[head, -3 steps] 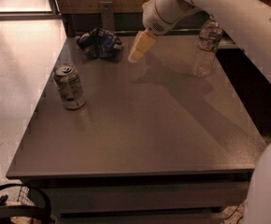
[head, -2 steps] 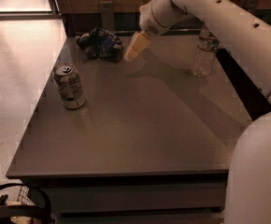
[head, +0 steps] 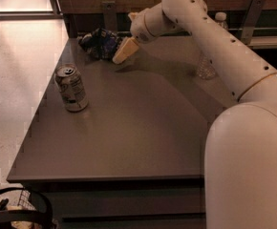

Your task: Pick blue chip bag

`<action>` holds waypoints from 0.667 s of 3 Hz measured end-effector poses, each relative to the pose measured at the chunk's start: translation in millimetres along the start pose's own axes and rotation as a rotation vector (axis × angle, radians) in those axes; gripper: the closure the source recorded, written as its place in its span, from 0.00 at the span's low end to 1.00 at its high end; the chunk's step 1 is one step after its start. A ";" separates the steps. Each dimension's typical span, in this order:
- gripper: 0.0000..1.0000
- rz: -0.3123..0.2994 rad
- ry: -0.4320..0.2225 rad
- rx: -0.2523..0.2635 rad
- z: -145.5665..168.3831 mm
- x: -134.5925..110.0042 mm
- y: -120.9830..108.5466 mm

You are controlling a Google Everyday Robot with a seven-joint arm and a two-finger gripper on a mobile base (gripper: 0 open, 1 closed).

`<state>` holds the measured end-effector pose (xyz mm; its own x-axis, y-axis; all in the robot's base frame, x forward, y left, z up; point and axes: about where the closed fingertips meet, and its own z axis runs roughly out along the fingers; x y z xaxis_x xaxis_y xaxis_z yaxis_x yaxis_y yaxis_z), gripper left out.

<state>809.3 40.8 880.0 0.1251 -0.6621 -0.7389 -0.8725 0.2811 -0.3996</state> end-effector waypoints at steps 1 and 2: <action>0.00 0.021 -0.091 -0.071 37.5 -12.8 5.9; 0.00 0.045 -0.124 -0.101 51.9 -14.4 9.4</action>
Offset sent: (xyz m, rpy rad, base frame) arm 0.0246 0.0569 -0.0253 0.1698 0.0922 0.1235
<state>823.8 89.0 858.7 0.1371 -0.5577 -0.8187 -0.9207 0.2332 -0.3130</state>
